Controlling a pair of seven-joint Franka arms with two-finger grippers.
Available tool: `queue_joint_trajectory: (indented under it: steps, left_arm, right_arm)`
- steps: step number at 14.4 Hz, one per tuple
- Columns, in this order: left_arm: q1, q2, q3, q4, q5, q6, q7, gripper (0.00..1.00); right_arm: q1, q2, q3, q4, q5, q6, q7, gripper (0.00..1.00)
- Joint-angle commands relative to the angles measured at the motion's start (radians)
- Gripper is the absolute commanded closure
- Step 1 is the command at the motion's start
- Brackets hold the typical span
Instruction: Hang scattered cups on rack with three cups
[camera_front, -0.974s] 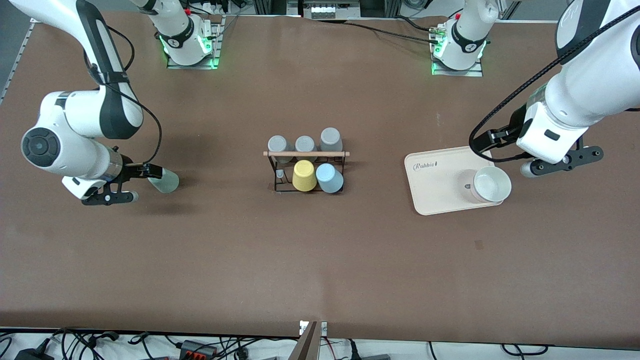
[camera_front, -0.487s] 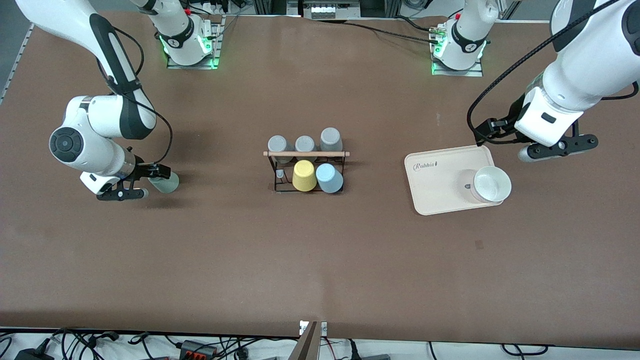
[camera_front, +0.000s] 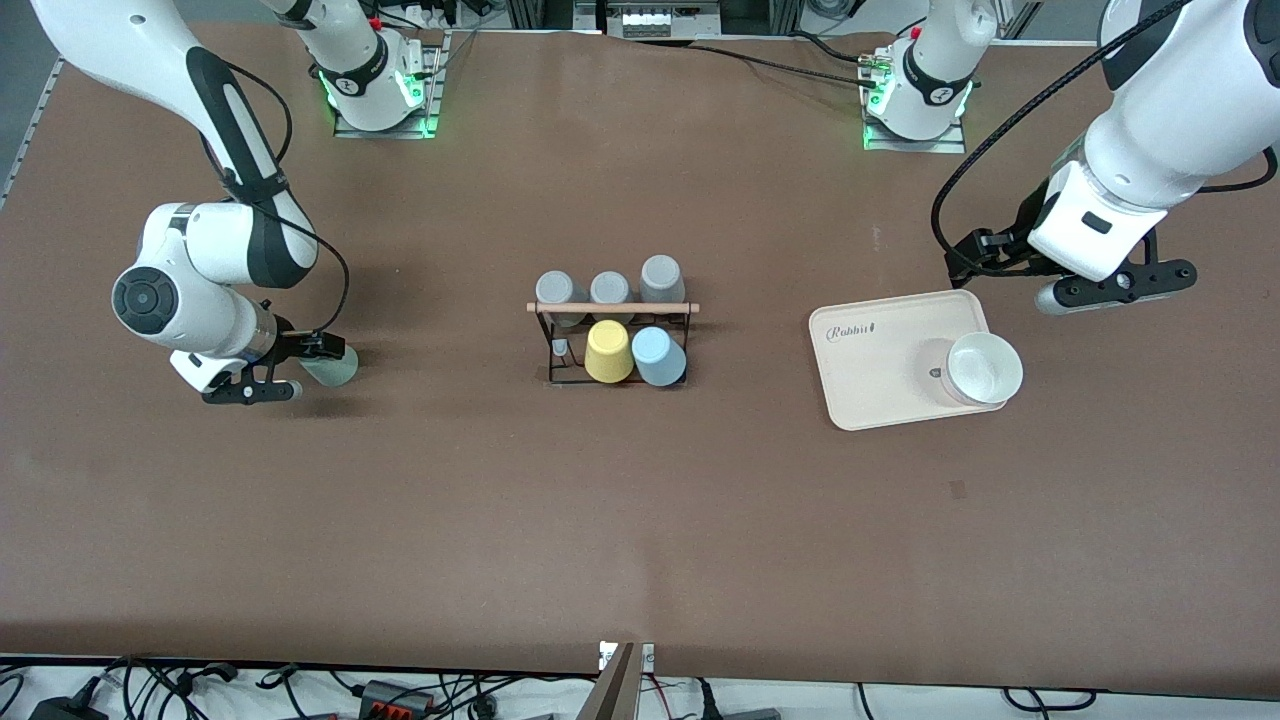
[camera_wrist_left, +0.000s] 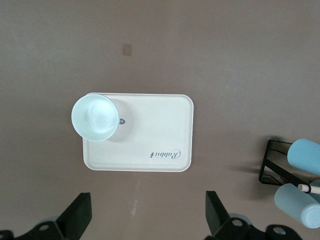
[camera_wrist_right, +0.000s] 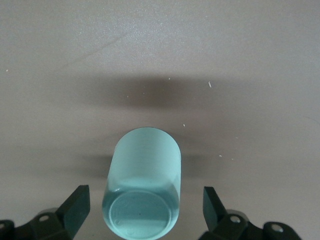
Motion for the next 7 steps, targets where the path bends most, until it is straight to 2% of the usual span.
queue_joint_trajectory:
  steps: [1, 2, 4, 5, 7]
  left_arm:
    - [0.014, -0.018, 0.0, -0.007, 0.021, 0.011, 0.033, 0.0]
    - [0.015, -0.02, 0.0, -0.006, 0.021, 0.013, 0.062, 0.0]
    - [0.014, -0.026, -0.005, -0.006, 0.021, -0.006, 0.21, 0.0]
    - [0.015, -0.027, -0.002, -0.004, 0.018, -0.029, 0.22, 0.0]
    - [0.014, -0.027, -0.003, -0.004, 0.018, -0.033, 0.194, 0.0]
  right_arm:
    - [-0.005, 0.0, 0.006, -0.012, -0.008, 0.007, 0.013, 0.0]
    - [-0.005, 0.004, 0.006, -0.012, -0.008, 0.007, 0.013, 0.0]
    - [-0.005, 0.008, 0.006, -0.012, -0.005, 0.006, 0.015, 0.16]
    - [-0.005, 0.008, 0.006, -0.012, -0.005, 0.004, 0.015, 0.26]
    - [-0.005, 0.007, 0.006, -0.003, -0.003, -0.014, 0.016, 0.54]
